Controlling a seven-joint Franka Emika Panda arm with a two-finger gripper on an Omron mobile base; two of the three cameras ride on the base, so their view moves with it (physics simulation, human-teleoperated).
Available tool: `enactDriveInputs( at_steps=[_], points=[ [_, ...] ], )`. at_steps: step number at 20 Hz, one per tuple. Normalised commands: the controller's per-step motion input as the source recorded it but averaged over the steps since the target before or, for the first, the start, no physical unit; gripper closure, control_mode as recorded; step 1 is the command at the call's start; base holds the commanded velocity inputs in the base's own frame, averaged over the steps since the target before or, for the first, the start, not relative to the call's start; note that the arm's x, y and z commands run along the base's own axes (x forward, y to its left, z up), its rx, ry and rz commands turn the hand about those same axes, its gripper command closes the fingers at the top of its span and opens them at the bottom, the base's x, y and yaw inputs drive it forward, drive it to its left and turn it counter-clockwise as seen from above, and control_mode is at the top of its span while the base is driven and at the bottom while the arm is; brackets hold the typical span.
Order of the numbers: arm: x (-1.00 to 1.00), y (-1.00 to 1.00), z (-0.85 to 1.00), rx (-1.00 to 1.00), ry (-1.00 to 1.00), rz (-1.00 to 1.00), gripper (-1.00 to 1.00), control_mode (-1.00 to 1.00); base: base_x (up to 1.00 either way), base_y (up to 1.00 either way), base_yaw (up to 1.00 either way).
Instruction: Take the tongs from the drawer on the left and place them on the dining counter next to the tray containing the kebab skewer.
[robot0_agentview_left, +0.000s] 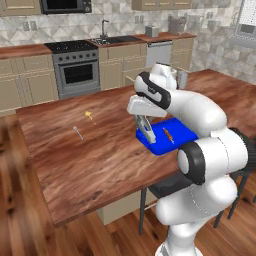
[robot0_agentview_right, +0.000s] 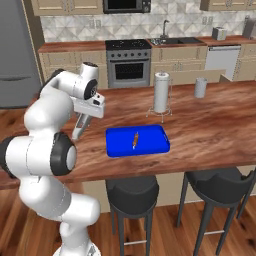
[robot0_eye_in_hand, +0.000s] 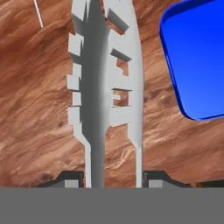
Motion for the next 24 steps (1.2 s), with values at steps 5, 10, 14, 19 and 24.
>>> enactDriveInputs(
  at_steps=[5, 10, 14, 19, 24],
  points=[
    [0.16, 0.00, -0.09, 0.00, 0.00, 0.03, 1.00, -1.00, 0.00, 0.00, 0.00],
    [0.02, 0.00, -0.25, 0.00, 0.00, 0.13, 1.00, -1.00, 0.00, 0.00, 0.00],
    [0.01, 0.00, -0.37, 0.00, -0.05, 0.15, 1.00, -1.00, 0.00, 0.00, 0.00],
    [0.00, -0.02, -0.31, 0.00, -0.05, 0.07, 1.00, -1.00, 0.00, 0.00, 0.00],
    [0.05, 0.02, -0.42, 0.00, -0.03, 0.02, 1.00, -1.00, 0.00, 0.00, 0.00]
  ],
)
